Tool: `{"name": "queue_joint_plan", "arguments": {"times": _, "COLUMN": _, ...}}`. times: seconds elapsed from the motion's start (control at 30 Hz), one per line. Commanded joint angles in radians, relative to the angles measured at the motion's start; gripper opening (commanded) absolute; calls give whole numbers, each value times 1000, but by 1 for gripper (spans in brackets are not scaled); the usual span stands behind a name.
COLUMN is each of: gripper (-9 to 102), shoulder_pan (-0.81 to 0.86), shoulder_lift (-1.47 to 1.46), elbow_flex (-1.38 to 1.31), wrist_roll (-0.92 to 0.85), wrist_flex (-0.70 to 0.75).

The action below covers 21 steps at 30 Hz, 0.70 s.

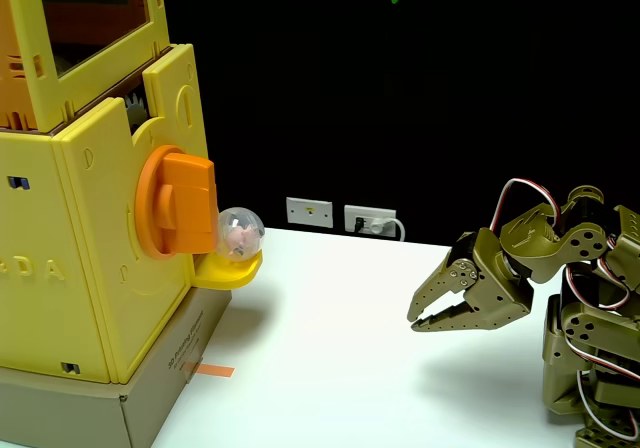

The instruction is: Turn the button of vending machine.

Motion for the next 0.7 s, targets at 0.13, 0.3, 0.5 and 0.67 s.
{"name": "queue_joint_plan", "arguments": {"times": 0.13, "gripper": 1, "shoulder_pan": -48, "shoulder_lift": 140, "elbow_flex": 57, "wrist_roll": 43, "wrist_flex": 26}}
{"name": "queue_joint_plan", "arguments": {"times": 0.3, "gripper": 1, "shoulder_pan": -78, "shoulder_lift": 141, "elbow_flex": 161, "wrist_roll": 32, "wrist_flex": -26}}
{"name": "queue_joint_plan", "arguments": {"times": 0.5, "gripper": 1, "shoulder_pan": -72, "shoulder_lift": 143, "elbow_flex": 238, "wrist_roll": -57, "wrist_flex": -72}}
{"name": "queue_joint_plan", "arguments": {"times": 0.67, "gripper": 1, "shoulder_pan": -63, "shoulder_lift": 143, "elbow_flex": 273, "wrist_roll": -67, "wrist_flex": -91}}
